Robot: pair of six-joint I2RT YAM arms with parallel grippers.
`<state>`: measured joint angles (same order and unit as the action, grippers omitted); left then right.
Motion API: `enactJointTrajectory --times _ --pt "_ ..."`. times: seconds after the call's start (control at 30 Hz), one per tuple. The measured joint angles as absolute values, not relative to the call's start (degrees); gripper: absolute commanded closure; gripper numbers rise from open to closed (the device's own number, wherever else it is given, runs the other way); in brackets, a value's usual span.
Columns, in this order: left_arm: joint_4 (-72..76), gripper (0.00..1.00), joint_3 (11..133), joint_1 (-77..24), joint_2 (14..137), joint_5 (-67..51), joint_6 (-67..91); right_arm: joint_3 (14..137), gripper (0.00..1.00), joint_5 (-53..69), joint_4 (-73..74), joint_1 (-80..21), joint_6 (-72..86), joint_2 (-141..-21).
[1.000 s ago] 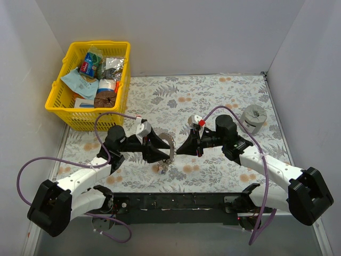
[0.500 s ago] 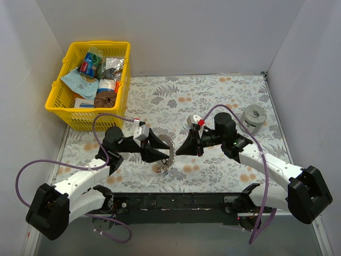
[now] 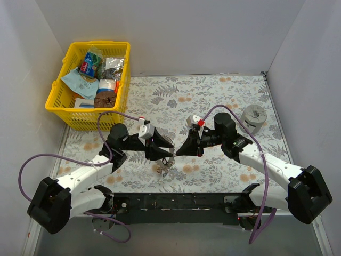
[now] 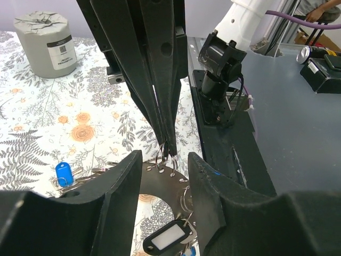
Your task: Put the keys on the keyring
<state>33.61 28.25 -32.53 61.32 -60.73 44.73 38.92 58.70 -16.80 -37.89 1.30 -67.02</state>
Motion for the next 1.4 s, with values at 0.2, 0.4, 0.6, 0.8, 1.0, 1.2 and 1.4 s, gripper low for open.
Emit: enactJointTrajectory --times 0.2,0.4,0.6,0.8,1.0,1.2,1.4 --pt "33.0 0.73 28.4 -33.8 62.5 -60.4 43.5 38.9 0.99 58.7 -16.8 -37.9 1.6 -67.0" --pt "31.9 1.0 29.6 -34.7 63.8 -59.5 42.1 38.9 0.99 59.0 -16.8 -37.9 2.0 -67.0" --pt "27.9 1.0 31.7 -34.9 64.2 -59.0 39.9 38.9 0.73 58.9 -16.8 -37.5 2.8 -67.0" --pt "19.6 1.0 34.7 -35.2 64.1 -56.2 36.6 38.9 0.46 55.8 -16.1 -37.5 1.8 -66.3" --pt "7.9 1.0 40.4 -35.4 64.1 -53.6 31.3 38.9 0.46 52.1 -15.9 -37.5 0.5 -63.5" --pt "-1.7 1.0 45.1 -35.5 64.1 -51.0 27.1 38.9 0.49 51.1 -13.2 -37.5 -0.7 -65.4" --pt "-6.6 1.0 45.3 -35.5 64.4 -49.9 25.0 38.9 0.51 49.3 -11.9 -37.5 -0.9 -66.5"
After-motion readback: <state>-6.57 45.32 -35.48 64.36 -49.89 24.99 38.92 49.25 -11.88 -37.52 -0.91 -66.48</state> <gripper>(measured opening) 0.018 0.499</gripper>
